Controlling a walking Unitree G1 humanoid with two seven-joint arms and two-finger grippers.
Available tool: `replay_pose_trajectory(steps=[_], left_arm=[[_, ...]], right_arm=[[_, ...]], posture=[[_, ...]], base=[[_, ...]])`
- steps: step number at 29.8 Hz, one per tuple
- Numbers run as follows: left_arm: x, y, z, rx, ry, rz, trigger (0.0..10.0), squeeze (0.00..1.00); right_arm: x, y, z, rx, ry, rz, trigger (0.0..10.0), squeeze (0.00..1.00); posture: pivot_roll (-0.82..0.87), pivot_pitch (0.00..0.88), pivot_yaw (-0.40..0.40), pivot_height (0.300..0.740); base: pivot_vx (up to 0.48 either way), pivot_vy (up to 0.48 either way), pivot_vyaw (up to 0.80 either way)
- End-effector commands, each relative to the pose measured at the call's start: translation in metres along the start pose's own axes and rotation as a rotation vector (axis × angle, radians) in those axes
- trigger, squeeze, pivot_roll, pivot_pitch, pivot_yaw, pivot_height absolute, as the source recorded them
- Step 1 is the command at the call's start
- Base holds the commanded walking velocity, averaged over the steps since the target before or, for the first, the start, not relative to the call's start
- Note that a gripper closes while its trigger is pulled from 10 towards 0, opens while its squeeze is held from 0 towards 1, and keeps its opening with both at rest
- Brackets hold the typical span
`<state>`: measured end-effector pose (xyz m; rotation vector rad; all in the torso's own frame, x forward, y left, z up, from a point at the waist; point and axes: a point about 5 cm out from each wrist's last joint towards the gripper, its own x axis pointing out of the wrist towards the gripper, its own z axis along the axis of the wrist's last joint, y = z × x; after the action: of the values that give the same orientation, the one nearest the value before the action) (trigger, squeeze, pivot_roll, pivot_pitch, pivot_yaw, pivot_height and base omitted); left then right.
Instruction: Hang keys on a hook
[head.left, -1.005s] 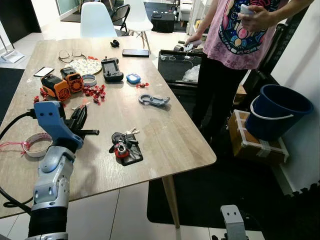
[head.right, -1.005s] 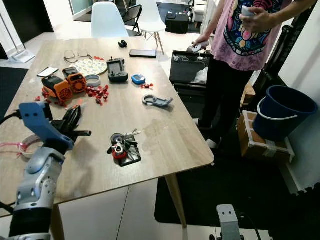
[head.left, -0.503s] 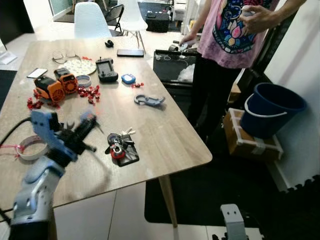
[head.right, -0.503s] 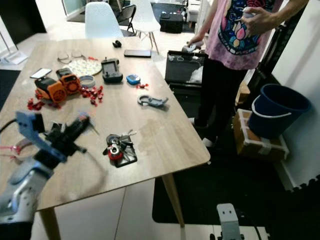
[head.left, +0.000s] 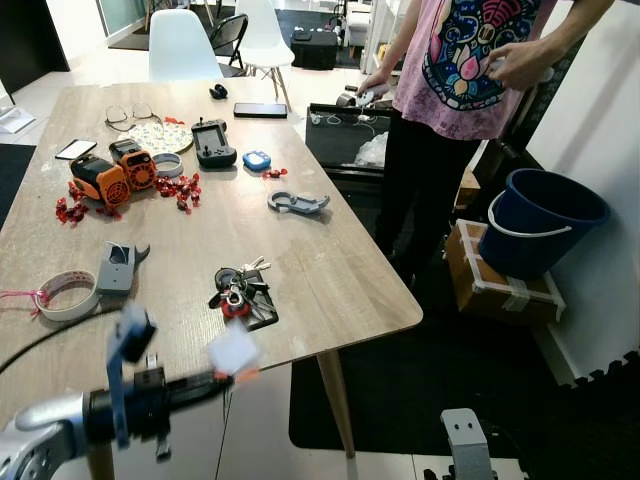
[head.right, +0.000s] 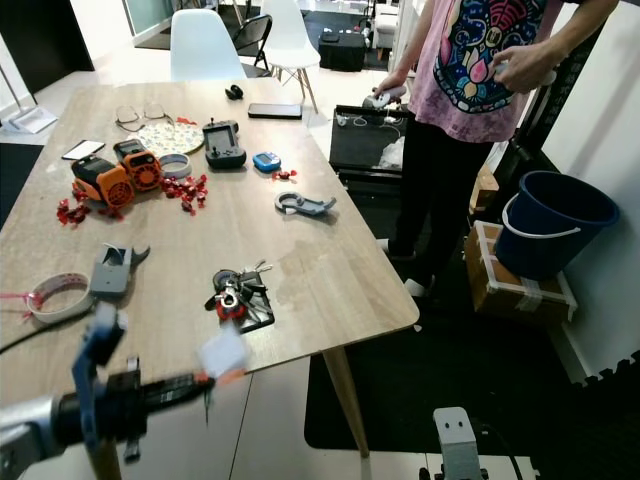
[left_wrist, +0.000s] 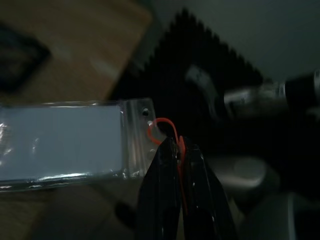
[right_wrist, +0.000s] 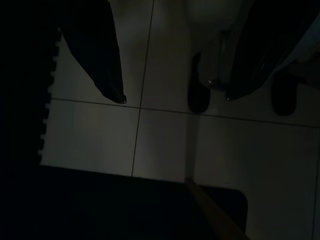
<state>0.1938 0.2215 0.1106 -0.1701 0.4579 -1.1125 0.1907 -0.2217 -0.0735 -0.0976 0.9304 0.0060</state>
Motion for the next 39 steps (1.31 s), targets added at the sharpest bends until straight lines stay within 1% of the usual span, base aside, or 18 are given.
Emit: replay_pose_trajectory(steps=[1,3,4,6,8,11,13,17,19,24,29,30,31,32,33,36,38,39], left_arm=[[-0.006,0.001,-0.006,0.01,0.083,0.011,0.0,0.0],[-0.012,0.006,-0.03,0.033,0.233,0.064,0.0,0.0],[-0.02,0.012,-0.051,0.056,0.352,0.109,0.0,0.0],[-0.022,0.013,-0.056,0.065,0.385,0.12,0.0,0.0],[-0.029,0.016,-0.075,0.102,0.483,0.153,0.0,0.0],[-0.029,0.016,-0.091,0.107,0.51,0.164,0.0,0.0],[-0.029,0.015,-0.092,0.105,0.511,0.163,0.0,0.0],[-0.03,0.01,-0.119,0.101,0.548,0.172,0.0,0.0],[-0.03,0.01,-0.123,0.102,0.553,0.178,0.0,0.0],[-0.032,-0.003,-0.154,0.071,0.612,0.149,0.0,0.0],[-0.032,0.0,-0.17,0.103,0.65,0.251,0.0,0.0],[-0.03,0.004,-0.175,0.107,0.642,0.321,0.0,0.0],[-0.03,0.004,-0.175,0.107,0.642,0.321,0.0,0.0],[-0.023,0.01,-0.182,0.093,0.593,0.484,0.0,0.0],[-0.02,0.014,-0.186,0.082,0.578,0.594,0.0,0.0],[-0.013,0.019,-0.194,-0.05,0.48,0.848,0.0,0.0],[-0.012,0.02,-0.195,-0.079,0.455,0.893,0.0,0.0],[-0.01,0.022,-0.196,-0.148,0.386,0.997,0.0,0.0]], right_arm=[[-0.001,-0.002,-0.003,0.009,0.008,-0.009,10.0,0.0],[-0.001,-0.002,-0.003,0.007,0.008,-0.007,10.0,0.0],[-0.001,-0.002,-0.003,0.007,0.008,-0.007,10.0,0.0],[-0.001,-0.002,-0.003,0.007,0.008,-0.007,10.0,0.0],[-0.001,-0.002,-0.004,0.007,0.009,-0.007,10.0,0.0],[-0.001,-0.001,-0.004,0.007,0.011,-0.007,10.0,0.0],[-0.001,-0.001,-0.004,0.007,0.011,-0.006,10.0,0.0],[-0.001,-0.001,-0.005,0.012,0.012,-0.007,10.0,0.0],[-0.001,-0.001,-0.005,0.012,0.012,-0.007,10.0,0.0],[-0.001,0.0,-0.006,0.006,0.017,-0.002,10.0,0.0],[-0.001,0.001,-0.006,0.002,0.018,0.001,10.0,0.0],[-0.001,0.002,-0.006,-0.001,0.019,0.002,10.0,0.0],[-0.001,0.002,-0.006,-0.001,0.019,0.002,10.0,0.0],[-0.001,0.003,-0.006,-0.008,0.022,0.004,10.0,0.0],[-0.001,0.003,-0.006,-0.011,0.023,0.006,10.0,0.0],[-0.001,0.005,-0.009,-0.014,0.029,0.008,10.0,0.0],[-0.001,0.005,-0.009,-0.014,0.03,0.009,10.0,0.0],[-0.001,0.006,-0.01,-0.013,0.033,0.009,10.0,0.0]], posture=[[0.07,0.034,-0.045,0.74],[0.07,0.034,-0.045,0.74],[0.07,0.035,-0.044,0.74],[0.07,0.035,-0.044,0.74],[0.07,0.037,-0.045,0.74],[0.07,0.039,-0.044,0.74],[0.07,0.039,-0.044,0.74],[0.06,0.046,-0.04,0.74],[0.06,0.046,-0.04,0.74],[0.07,0.049,-0.043,0.74],[0.07,0.05,-0.046,0.74],[0.07,0.051,-0.048,0.74],[0.07,0.051,-0.048,0.74],[0.07,0.049,-0.048,0.74],[0.07,0.05,-0.047,0.74],[0.06,0.046,-0.046,0.74],[0.06,0.046,-0.046,0.74],[0.06,0.044,-0.046,0.74]], base=[[0.0,0.0,0.0],[0.0,0.0,0.0],[0.0,0.0,0.0],[0.0,0.0,0.0],[0.0,0.0,0.0],[0.0,0.0,0.0],[0.0,0.0,0.0],[0.0,0.0,0.0],[0.0,0.0,0.0],[0.0,0.0,0.0],[0.0,0.0,0.0],[0.0,0.0,0.0],[0.0,0.0,0.0],[0.0,0.0,0.0],[0.0,0.0,0.0],[0.0,0.0,0.0],[0.0,0.0,0.0],[0.0,0.0,0.0]])
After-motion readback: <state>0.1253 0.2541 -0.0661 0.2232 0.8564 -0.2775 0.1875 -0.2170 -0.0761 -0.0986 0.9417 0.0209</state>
